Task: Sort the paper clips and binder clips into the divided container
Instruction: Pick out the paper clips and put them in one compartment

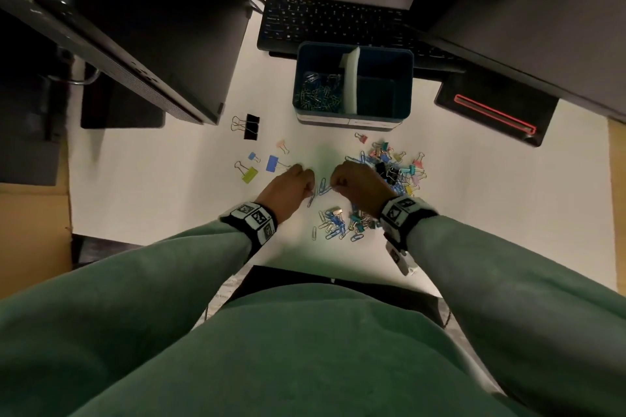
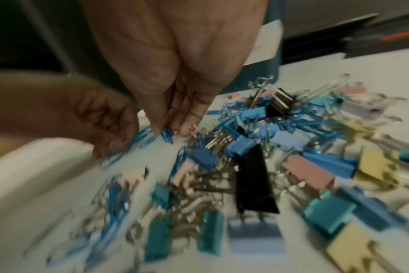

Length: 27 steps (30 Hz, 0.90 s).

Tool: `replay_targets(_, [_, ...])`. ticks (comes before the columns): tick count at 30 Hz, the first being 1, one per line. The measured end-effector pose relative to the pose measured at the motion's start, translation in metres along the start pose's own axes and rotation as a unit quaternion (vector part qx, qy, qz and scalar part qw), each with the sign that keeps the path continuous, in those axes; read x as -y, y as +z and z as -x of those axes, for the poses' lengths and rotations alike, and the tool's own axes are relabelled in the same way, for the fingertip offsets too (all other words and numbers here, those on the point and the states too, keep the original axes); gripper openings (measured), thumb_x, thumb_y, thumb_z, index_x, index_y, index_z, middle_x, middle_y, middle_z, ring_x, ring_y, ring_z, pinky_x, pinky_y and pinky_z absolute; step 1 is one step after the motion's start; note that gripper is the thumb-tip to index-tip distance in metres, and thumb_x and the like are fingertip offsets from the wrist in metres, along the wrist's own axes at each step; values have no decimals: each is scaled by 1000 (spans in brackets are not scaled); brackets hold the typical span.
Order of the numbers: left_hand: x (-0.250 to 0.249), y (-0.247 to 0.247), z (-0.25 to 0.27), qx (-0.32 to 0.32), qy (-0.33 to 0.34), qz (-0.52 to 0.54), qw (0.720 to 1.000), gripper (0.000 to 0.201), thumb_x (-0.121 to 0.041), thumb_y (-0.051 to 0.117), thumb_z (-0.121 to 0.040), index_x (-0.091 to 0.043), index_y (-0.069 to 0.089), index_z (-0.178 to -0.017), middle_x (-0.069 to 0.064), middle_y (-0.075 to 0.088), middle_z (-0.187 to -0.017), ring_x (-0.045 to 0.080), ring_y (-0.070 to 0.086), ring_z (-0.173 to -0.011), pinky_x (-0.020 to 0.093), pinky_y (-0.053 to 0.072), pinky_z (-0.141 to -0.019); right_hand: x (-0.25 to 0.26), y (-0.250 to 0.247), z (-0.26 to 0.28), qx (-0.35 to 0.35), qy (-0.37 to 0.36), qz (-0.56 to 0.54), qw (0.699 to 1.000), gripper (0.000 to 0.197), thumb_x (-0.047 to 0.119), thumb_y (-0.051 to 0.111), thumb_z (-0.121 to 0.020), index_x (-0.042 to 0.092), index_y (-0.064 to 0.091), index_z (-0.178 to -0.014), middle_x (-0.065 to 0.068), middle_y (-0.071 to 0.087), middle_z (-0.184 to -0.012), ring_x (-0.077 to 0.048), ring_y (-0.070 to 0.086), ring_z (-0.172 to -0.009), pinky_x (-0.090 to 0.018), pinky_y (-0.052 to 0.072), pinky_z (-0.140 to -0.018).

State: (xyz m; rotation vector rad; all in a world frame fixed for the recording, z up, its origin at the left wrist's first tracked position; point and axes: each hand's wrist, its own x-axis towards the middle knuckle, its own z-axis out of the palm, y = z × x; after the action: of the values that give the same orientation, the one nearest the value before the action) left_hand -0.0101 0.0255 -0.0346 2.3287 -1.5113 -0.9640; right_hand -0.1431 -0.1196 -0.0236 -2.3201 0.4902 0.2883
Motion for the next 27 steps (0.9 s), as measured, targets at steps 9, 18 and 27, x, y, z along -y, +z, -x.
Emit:
replay_targets(9, [8, -10, 0, 70, 21, -1, 997, 9, -2, 54, -89, -10, 54, -87, 1, 47, -92, 19, 54, -71, 28, 41, -67, 35, -92, -13, -171, 42, -261, 949, 5, 15, 66, -89, 13, 68, -94, 8, 69, -85, 2, 64, -75, -14, 53, -74])
replay_targets(18, [-37, -95, -26, -155, 25, 124, 980, 7, -7, 57, -90, -13, 62, -91, -3, 55, -87, 0, 49, -70, 10, 38, -65, 33, -95, -83, -164, 58, -52, 983, 15, 8, 59, -89, 10, 72, -97, -7, 71, -96, -16, 65, -84, -28, 54, -81])
replay_targets(27, [-46, -47, -8, -52, 42, 28, 997, 20, -24, 62, -90, -18, 56, -108, 1, 53, -106, 17, 59, -84, 30, 49, -75, -2, -36, 21, -102, 64, 73, 990, 21, 23, 64, -88, 15, 63, -108, -5, 64, -107, -20, 62, -94, -38, 55, -84])
